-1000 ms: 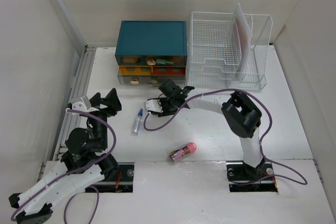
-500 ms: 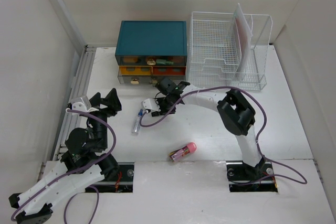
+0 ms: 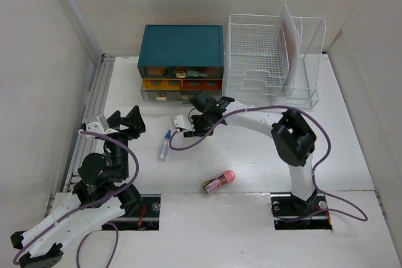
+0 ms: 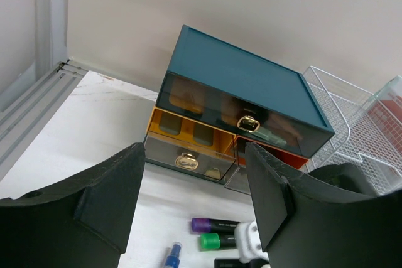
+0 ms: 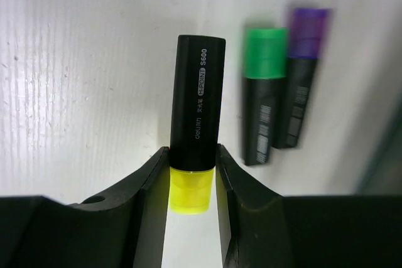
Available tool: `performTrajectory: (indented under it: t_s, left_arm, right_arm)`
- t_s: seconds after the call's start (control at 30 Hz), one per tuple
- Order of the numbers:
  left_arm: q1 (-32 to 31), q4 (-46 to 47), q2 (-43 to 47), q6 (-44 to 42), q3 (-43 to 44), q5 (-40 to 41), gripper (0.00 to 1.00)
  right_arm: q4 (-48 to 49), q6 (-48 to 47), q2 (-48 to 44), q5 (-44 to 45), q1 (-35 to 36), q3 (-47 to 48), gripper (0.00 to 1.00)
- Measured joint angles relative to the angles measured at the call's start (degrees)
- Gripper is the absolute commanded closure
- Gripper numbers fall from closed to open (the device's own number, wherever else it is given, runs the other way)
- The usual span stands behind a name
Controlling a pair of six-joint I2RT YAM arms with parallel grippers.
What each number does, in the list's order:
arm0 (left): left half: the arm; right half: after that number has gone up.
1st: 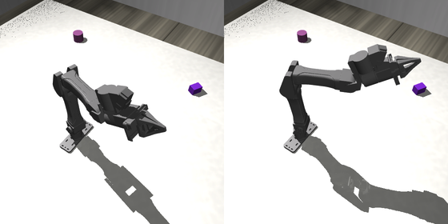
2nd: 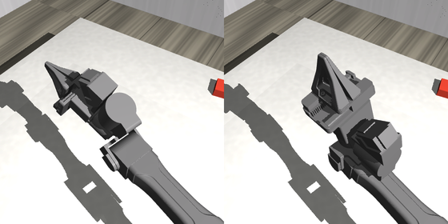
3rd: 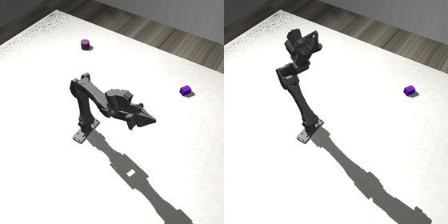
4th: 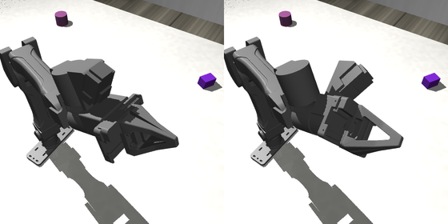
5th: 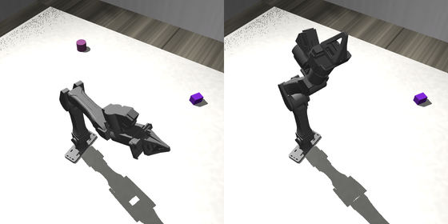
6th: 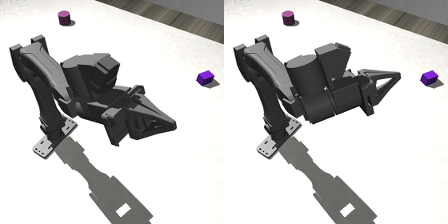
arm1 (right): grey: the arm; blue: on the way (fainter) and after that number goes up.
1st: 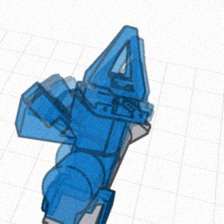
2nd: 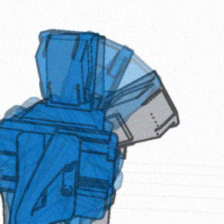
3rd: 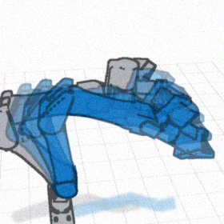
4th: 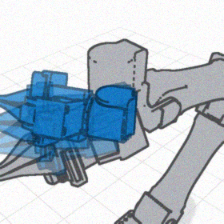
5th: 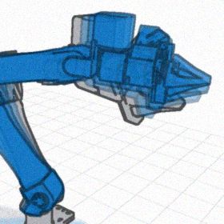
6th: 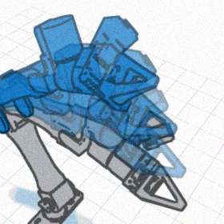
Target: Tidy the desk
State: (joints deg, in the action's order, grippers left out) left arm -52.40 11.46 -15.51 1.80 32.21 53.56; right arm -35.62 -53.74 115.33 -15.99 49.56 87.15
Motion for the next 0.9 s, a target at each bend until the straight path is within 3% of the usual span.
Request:
performTrajectory:
  t_s: [0.43,0.9]
  left_arm:
    - [0.0,0.0,0.0,0.0,0.0,0.0,0.38]
    - [0.0,0.0,0.0,0.0,0.0,0.0,0.38]
  right_arm:
    - [3.4,2.5,-16.7,1.8,0.0,0.2,0.96]
    - [15.3,7.1,-16.2,22.3,-0.8,1.7,0.96]
